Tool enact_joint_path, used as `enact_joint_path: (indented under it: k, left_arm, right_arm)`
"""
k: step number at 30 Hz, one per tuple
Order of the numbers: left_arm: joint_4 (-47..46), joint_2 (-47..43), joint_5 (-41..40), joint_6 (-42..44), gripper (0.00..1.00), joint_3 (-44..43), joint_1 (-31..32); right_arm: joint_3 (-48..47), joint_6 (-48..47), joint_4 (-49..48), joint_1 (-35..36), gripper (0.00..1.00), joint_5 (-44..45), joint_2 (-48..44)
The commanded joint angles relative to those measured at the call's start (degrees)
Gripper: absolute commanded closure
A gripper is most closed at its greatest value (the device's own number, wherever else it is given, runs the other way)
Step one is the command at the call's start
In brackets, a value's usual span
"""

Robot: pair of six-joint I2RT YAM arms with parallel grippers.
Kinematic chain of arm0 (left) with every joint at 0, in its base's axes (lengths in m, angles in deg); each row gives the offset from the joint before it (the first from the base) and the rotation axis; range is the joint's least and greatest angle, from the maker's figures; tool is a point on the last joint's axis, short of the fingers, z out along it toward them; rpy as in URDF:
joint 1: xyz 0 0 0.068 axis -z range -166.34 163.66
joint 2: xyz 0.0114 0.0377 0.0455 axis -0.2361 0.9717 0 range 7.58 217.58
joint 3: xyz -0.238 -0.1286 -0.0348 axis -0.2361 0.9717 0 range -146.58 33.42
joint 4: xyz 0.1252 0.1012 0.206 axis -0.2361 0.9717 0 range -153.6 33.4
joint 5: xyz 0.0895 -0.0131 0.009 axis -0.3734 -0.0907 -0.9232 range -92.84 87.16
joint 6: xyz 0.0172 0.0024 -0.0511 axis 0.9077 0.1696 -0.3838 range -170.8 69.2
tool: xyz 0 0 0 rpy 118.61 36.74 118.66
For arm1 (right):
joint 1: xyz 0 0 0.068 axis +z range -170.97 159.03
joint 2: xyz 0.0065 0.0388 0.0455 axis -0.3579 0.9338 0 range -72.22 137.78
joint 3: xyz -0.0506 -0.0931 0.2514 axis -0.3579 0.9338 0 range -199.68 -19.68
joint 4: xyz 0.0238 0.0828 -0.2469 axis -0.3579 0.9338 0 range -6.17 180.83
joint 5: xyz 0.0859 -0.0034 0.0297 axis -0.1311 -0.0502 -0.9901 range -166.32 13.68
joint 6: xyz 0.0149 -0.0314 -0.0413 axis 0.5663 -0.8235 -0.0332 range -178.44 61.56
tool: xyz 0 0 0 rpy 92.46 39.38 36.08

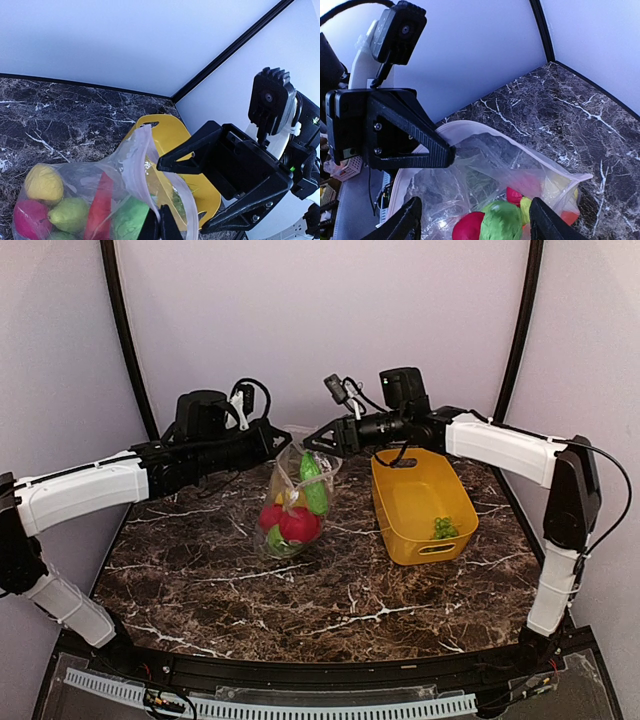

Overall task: Place the food in the zip-top bag and seal the zipper
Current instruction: Place the fake vegetable in the zipper food storage bag, then adjust the zipper food storage bag at the center of the board.

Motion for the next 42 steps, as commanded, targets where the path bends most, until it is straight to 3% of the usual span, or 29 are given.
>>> enact_joint_path:
  k: [1, 9, 16, 18, 22, 24, 31, 35, 36, 39, 42]
  left_arm:
    - [-2.22, -2.60, -0.33, -0.40, 0.99, 1.27, -0.42]
    - [-2.55, -2.60, -0.05, -0.47, 0.99, 2.12, -0.54]
    - [-2.78, -2.07, 0.54, -0.16, 0.99, 2.29, -0.59]
    - [-2.57, -1.96, 0.61, -0.03, 0.99, 2.30, -0.56]
    - [-0.80, -2.03, 0.28, 1.97, 0.99, 1.47, -0.58]
    - [1.29, -2.14, -0.28, 4.56, 0.99, 0.23, -0.59]
    - [9.33, -3.64, -9.03, 15.03, 0.99, -4.72, -0.64]
    - [12.89, -1.52, -6.94, 16.44, 0.99, -7.75, -0.65]
    - [14.04, -0.78, -6.46, 16.59, 0.99, -8.21, -0.63]
    - [15.63, -0.61, -6.29, 17.27, 0.99, -9.71, -0.63]
    - [15.53, -1.66, -6.96, 18.09, 0.99, -10.01, -0.62]
  right_arm:
    - [-2.83, -4.65, 8.53, 0.43, 0.28, 5.61, -3.04]
    - [-1.89, -1.53, 18.79, 0.43, 0.39, 22.78, -5.96]
    - [-6.41, 0.55, 25.06, 0.43, 0.46, 19.59, 0.22]
    - [-7.82, 0.94, 25.55, 0.43, 0.57, 17.34, 1.24]
    - [-11.79, 1.28, 27.57, 0.43, 0.94, 16.01, 1.24]
    - [-15.42, 0.99, 28.79, 0.43, 1.00, 15.49, 0.56]
    - [-17.58, -2.11, 27.61, 0.44, 1.00, 14.86, -1.01]
    - [-15.02, -2.55, 27.34, 0.31, 0.96, 10.73, 0.16]
    - [-15.25, -2.97, 27.50, 0.20, 0.90, 9.91, 0.26]
    - [-16.89, -5.46, 28.46, -0.97, 0.57, 8.46, -0.91]
    - [-16.82, -9.22, 28.80, -4.19, 0.43, 6.62, -4.04]
